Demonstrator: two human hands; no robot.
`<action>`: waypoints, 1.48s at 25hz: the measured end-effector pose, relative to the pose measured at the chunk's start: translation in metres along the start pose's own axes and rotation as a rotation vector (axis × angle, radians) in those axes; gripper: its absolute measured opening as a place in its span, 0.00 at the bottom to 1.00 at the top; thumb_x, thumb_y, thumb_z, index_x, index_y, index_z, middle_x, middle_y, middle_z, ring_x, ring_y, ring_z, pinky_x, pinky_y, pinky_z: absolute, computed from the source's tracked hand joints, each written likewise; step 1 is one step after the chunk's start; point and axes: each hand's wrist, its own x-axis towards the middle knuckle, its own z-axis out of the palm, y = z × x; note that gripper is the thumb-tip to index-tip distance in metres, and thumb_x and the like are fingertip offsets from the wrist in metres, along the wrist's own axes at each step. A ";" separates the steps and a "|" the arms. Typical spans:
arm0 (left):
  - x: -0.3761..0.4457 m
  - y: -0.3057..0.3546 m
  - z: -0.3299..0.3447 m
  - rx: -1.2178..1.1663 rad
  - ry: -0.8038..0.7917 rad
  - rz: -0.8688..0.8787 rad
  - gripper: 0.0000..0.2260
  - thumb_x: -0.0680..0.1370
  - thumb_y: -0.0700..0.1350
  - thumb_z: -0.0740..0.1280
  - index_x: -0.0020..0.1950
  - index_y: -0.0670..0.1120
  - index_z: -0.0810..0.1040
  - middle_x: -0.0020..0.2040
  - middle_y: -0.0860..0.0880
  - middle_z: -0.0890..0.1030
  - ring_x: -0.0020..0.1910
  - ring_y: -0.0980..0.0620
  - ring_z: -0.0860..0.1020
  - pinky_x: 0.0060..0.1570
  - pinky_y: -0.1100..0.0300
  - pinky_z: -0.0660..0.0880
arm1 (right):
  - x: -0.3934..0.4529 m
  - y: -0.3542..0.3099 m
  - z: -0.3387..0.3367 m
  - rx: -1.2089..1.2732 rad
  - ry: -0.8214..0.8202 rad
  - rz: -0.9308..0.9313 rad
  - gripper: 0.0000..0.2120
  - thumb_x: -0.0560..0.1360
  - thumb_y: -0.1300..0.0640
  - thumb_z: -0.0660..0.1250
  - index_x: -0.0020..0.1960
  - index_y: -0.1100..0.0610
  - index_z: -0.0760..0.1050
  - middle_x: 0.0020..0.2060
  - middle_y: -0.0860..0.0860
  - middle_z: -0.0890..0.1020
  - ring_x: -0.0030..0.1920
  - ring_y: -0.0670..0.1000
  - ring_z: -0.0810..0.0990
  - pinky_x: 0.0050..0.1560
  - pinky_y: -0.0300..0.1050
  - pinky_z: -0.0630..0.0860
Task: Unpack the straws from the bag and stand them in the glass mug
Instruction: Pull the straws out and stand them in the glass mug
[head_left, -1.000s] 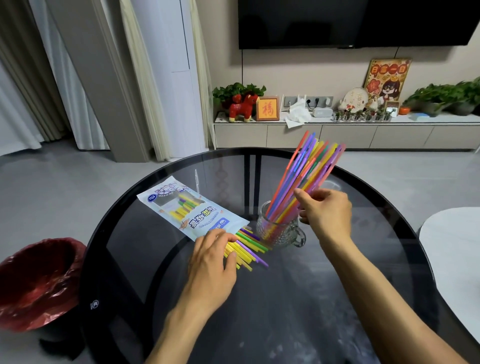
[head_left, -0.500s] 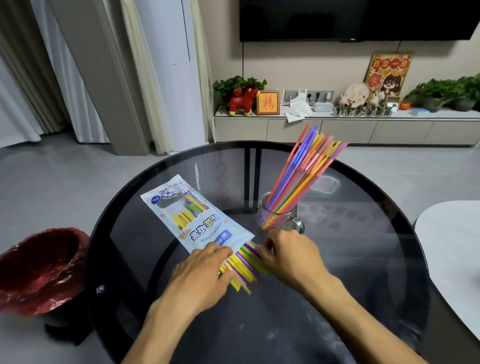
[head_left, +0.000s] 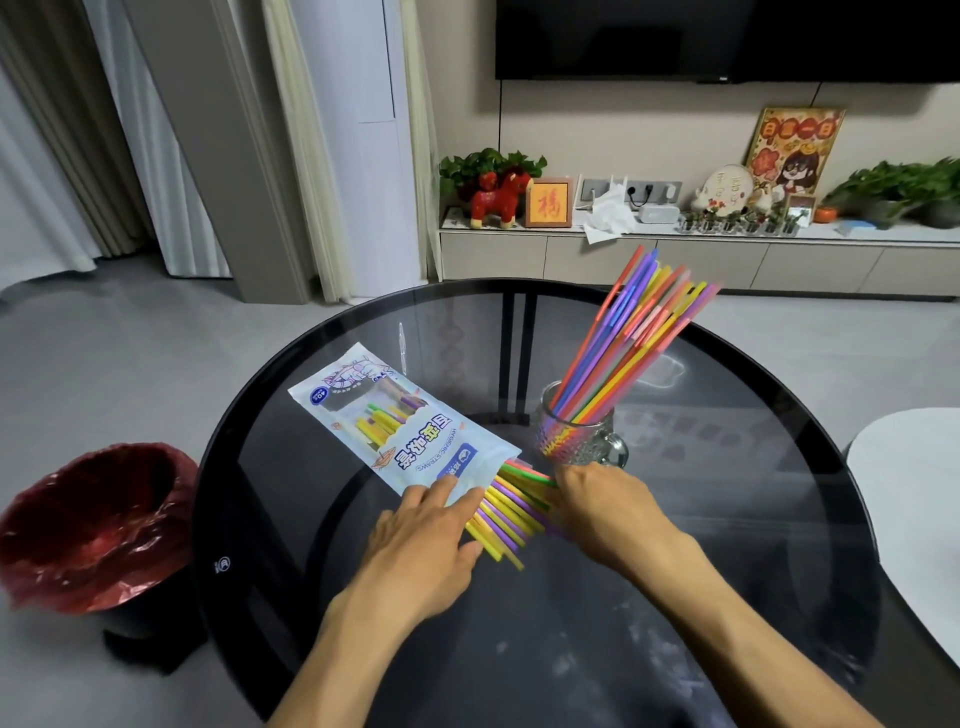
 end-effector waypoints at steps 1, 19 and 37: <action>0.001 0.002 0.001 0.009 0.004 -0.004 0.26 0.81 0.56 0.58 0.77 0.58 0.53 0.78 0.53 0.54 0.75 0.49 0.55 0.69 0.48 0.63 | -0.001 0.002 -0.004 -0.041 0.002 0.000 0.14 0.77 0.51 0.63 0.56 0.60 0.73 0.54 0.59 0.81 0.54 0.62 0.80 0.41 0.48 0.67; 0.031 0.010 0.023 0.024 0.089 -0.198 0.31 0.80 0.61 0.50 0.78 0.50 0.45 0.80 0.50 0.47 0.76 0.48 0.49 0.67 0.44 0.57 | -0.039 0.119 -0.089 0.918 -0.224 0.158 0.14 0.79 0.52 0.63 0.45 0.62 0.79 0.26 0.52 0.70 0.26 0.50 0.71 0.32 0.50 0.77; -0.009 0.041 -0.049 -0.500 0.678 0.156 0.09 0.77 0.41 0.58 0.53 0.47 0.75 0.45 0.50 0.82 0.46 0.46 0.80 0.45 0.54 0.74 | -0.021 0.040 -0.071 1.691 -0.326 0.011 0.31 0.76 0.36 0.53 0.48 0.60 0.83 0.37 0.62 0.84 0.31 0.58 0.81 0.40 0.51 0.76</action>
